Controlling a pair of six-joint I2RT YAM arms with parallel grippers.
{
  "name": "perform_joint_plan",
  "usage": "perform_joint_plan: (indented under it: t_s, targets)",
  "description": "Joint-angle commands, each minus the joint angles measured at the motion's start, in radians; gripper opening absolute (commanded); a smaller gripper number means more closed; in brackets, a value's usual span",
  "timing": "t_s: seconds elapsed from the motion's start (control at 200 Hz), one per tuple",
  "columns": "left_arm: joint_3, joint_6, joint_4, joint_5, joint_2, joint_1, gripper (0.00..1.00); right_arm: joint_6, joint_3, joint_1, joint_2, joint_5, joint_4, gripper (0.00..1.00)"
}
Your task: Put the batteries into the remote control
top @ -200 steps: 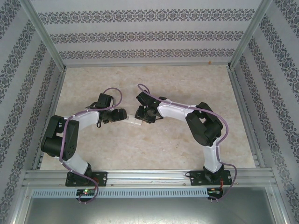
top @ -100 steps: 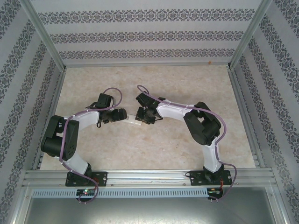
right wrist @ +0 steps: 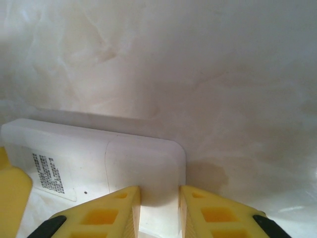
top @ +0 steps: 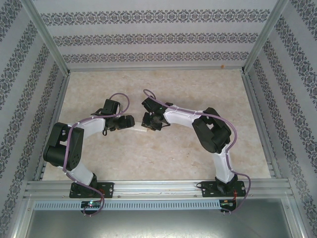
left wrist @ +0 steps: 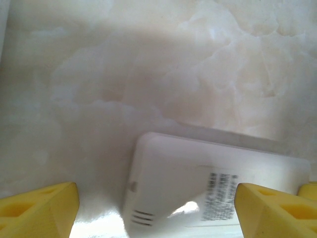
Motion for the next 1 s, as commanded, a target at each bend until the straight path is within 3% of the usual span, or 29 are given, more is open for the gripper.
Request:
perform_joint_plan:
  t_s: [0.0,0.155,0.23,0.285,0.385,0.475,0.619,0.864,0.994]
  targets:
    - [-0.018,-0.022,0.109,0.076,0.042,0.001,0.83,0.038,0.037,0.05,0.019,-0.015,0.061,0.28]
    - [-0.027,-0.048,0.111,0.055,0.019,0.005,0.83,-0.037,-0.025,0.062,-0.081,0.108,0.073,0.36]
    - [-0.029,-0.074,0.097,0.053,-0.024,0.017,0.87,-0.222,-0.047,0.06,-0.151,0.233,0.062,0.42]
    - [-0.043,-0.098,0.095,0.048,-0.08,0.034,0.92,-0.432,-0.06,0.06,-0.187,0.282,0.067,0.53]
    - [-0.082,-0.145,0.075,0.021,-0.213,0.079,1.0,-0.838,-0.027,0.059,-0.183,0.179,0.002,0.72]
    - [-0.119,-0.192,0.055,-0.005,-0.339,0.128,1.0,-1.038,0.042,0.047,-0.124,0.046,-0.088,0.85]
    - [-0.165,-0.277,-0.014,-0.035,-0.528,0.195,1.0,-1.154,0.25,0.044,0.04,-0.029,-0.279,0.91]
    - [-0.233,-0.379,-0.048,-0.025,-0.723,0.222,1.0,-1.185,0.491,0.082,0.232,0.075,-0.406,0.92]
    - [-0.26,-0.416,-0.042,0.014,-0.74,0.224,1.0,-1.195,0.538,0.101,0.29,0.112,-0.433,0.83]
